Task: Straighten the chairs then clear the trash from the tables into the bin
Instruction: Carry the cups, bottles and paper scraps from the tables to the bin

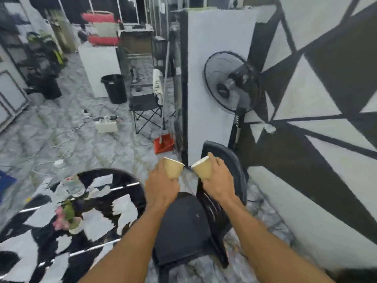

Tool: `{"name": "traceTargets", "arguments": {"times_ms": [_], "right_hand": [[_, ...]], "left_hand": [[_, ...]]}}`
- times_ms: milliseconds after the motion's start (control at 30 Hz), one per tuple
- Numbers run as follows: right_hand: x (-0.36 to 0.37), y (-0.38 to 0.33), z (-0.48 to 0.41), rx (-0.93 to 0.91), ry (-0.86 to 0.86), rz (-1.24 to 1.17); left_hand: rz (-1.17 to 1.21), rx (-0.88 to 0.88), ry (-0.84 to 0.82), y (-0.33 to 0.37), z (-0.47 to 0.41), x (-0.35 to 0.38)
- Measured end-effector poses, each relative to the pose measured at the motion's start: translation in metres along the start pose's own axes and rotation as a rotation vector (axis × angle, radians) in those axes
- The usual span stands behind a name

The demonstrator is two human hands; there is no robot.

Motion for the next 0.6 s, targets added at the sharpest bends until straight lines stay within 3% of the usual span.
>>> {"name": "traceTargets", "arguments": {"times_ms": [300, 600], "right_hand": [[-0.19, 0.258, 0.049, 0.463, 0.325, 0.168], [-0.328, 0.472, 0.208, 1.019, 0.469, 0.374]], "left_hand": [[0.177, 0.434, -0.339, 0.263, 0.137, 0.182], [0.244, 0.756, -0.774, 0.423, 0.353, 0.337]]}}
Point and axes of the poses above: each hand's wrist, its own z-axis away from the middle knuckle, its own x-axis out of the palm, y = z × x, the point moved 9 cm from there along -z, towards the middle knuckle, and after that the axes turned 15 degrees about y, right-handed, at the moved point
